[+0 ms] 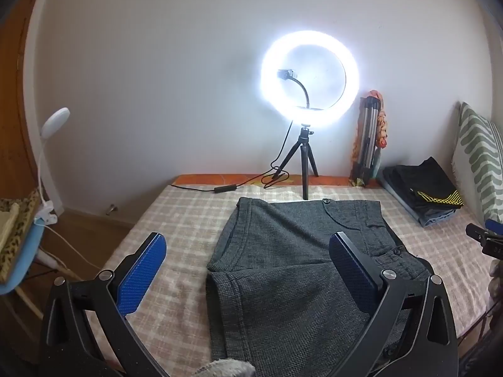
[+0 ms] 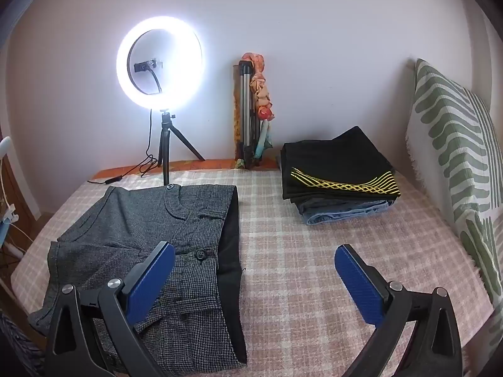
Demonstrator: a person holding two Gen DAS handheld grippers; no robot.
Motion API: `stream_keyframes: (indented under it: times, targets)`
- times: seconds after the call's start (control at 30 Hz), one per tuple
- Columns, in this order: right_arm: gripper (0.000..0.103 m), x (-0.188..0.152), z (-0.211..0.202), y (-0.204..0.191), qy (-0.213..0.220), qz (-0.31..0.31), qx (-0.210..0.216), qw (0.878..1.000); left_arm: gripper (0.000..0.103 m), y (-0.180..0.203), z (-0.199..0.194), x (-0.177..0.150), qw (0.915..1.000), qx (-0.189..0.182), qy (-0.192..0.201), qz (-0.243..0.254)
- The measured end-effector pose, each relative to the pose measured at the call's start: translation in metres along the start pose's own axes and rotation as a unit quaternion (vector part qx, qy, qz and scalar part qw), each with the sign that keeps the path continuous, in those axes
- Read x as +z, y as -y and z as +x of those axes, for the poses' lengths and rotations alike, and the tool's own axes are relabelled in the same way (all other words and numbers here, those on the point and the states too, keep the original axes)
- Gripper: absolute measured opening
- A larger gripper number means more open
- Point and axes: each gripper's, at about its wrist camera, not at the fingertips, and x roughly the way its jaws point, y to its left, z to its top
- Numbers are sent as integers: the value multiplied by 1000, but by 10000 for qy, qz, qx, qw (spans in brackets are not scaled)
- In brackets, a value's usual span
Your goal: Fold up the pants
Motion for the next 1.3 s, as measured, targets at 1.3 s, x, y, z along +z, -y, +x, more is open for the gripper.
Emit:
stream_keyframes:
  times: [1.3]
  targets:
    - [102, -1, 2, -3, -32, -79, -23, 10000, 103, -4, 4, -2, 9998, -55, -88, -153]
